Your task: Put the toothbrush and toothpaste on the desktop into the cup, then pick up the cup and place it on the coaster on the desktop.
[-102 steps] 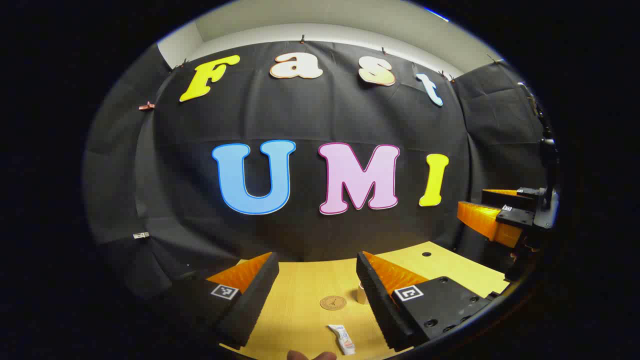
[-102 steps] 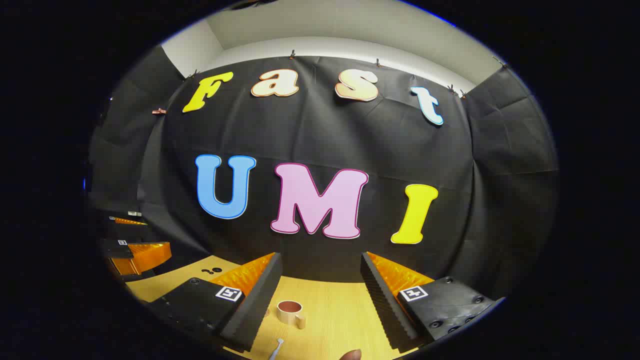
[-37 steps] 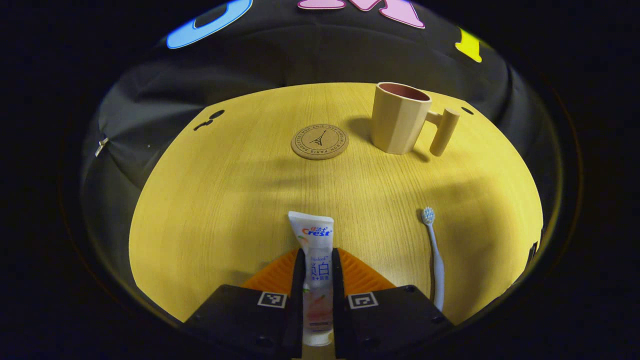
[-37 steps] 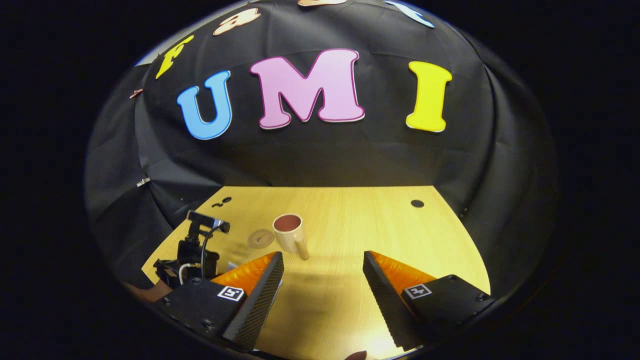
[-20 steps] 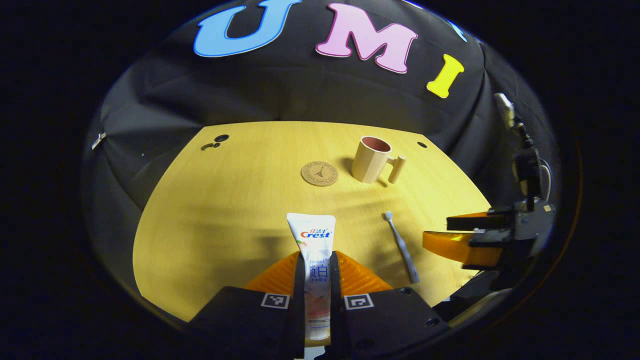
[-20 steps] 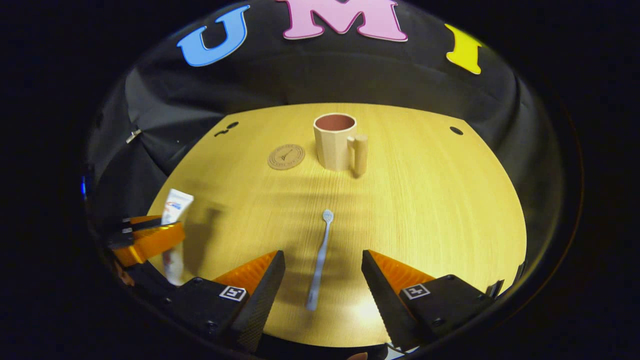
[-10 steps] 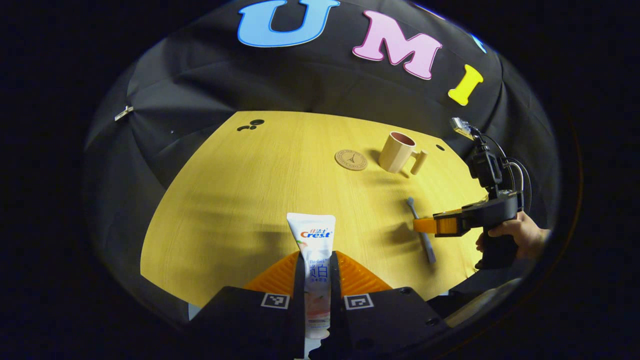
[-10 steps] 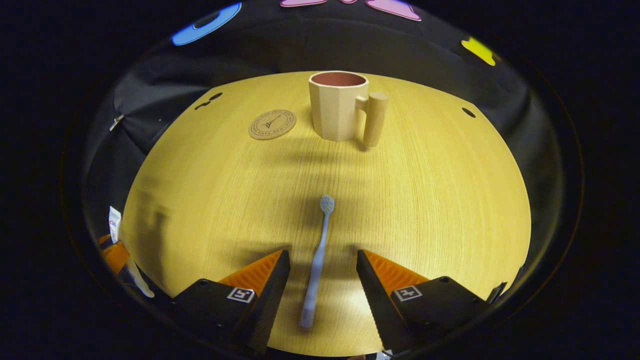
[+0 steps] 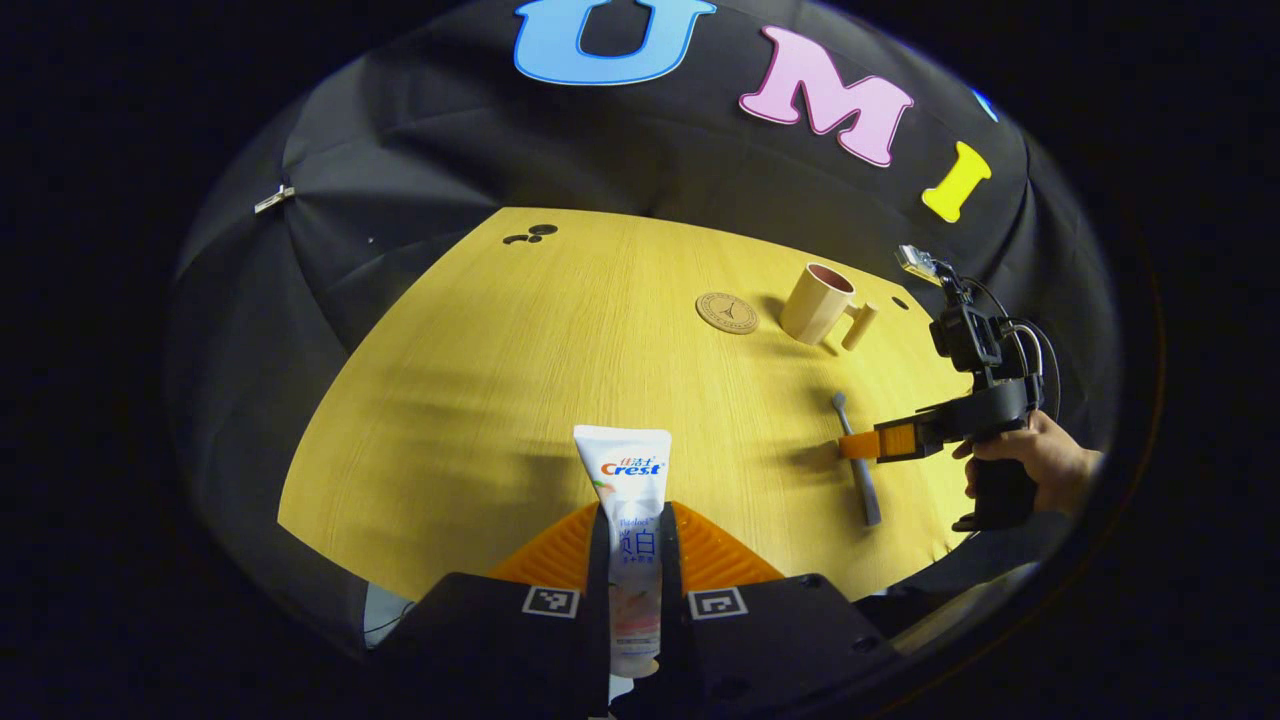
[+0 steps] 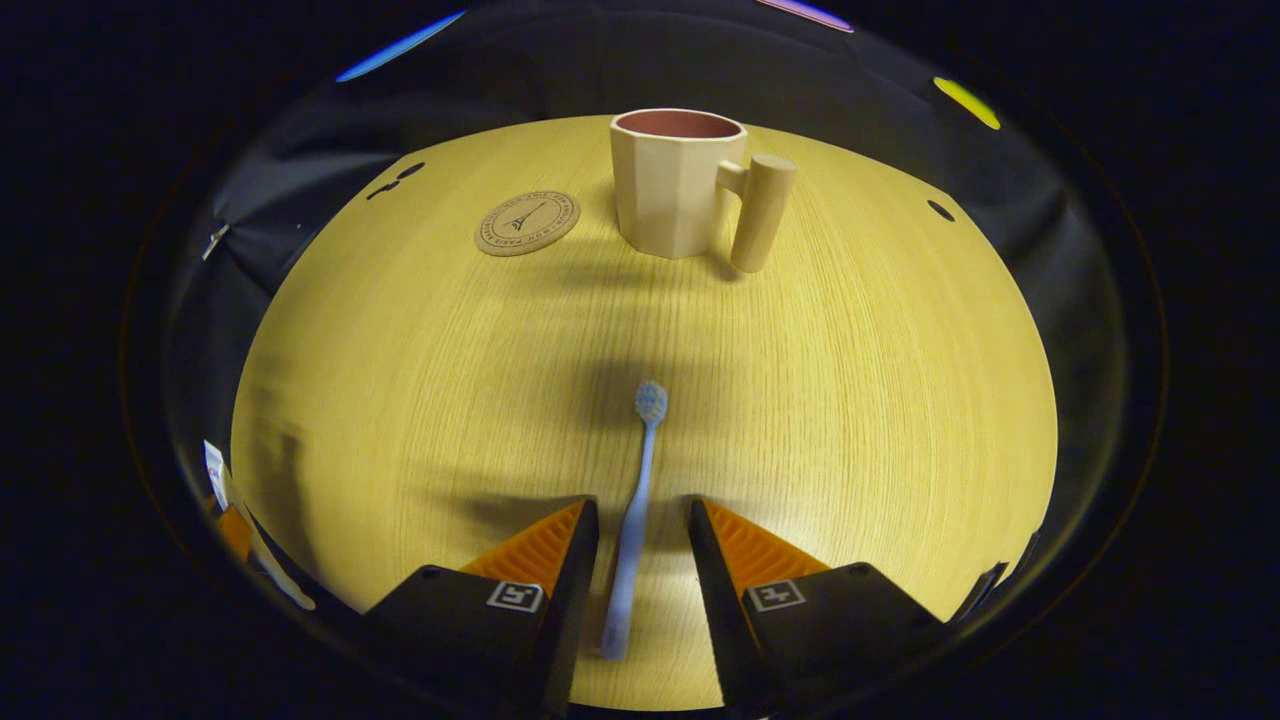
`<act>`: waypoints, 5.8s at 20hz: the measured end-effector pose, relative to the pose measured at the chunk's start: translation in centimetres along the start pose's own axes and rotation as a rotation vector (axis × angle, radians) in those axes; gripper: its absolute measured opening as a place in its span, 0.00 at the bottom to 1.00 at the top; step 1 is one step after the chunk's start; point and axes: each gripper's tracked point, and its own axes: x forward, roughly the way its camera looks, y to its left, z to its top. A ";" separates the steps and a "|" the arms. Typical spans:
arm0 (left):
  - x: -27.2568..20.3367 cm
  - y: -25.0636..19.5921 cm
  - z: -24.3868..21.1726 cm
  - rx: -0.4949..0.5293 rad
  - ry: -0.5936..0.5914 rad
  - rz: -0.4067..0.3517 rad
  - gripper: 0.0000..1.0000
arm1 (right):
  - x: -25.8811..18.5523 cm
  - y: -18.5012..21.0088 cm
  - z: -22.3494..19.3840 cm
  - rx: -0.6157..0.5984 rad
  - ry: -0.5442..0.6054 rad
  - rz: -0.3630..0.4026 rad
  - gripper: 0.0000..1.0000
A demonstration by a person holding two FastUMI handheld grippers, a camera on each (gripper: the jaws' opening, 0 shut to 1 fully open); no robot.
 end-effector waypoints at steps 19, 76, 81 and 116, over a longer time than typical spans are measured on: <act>-1.0 -0.8 -0.3 -0.084 -0.061 0.009 0.25 | -2.5 0.3 0.3 0.037 -0.112 0.052 0.07; 17.0 -24.7 22.3 0.088 -0.674 -0.364 0.69 | -13.8 -7.9 21.4 0.347 -0.884 0.582 0.06; 15.3 -21.0 18.4 0.038 -0.607 -0.334 0.69 | -15.9 -6.2 26.1 0.256 -1.014 0.634 0.06; 16.4 -11.6 11.5 -0.082 -0.497 -0.143 0.69 | -8.0 1.5 28.9 -0.475 -1.098 0.372 0.12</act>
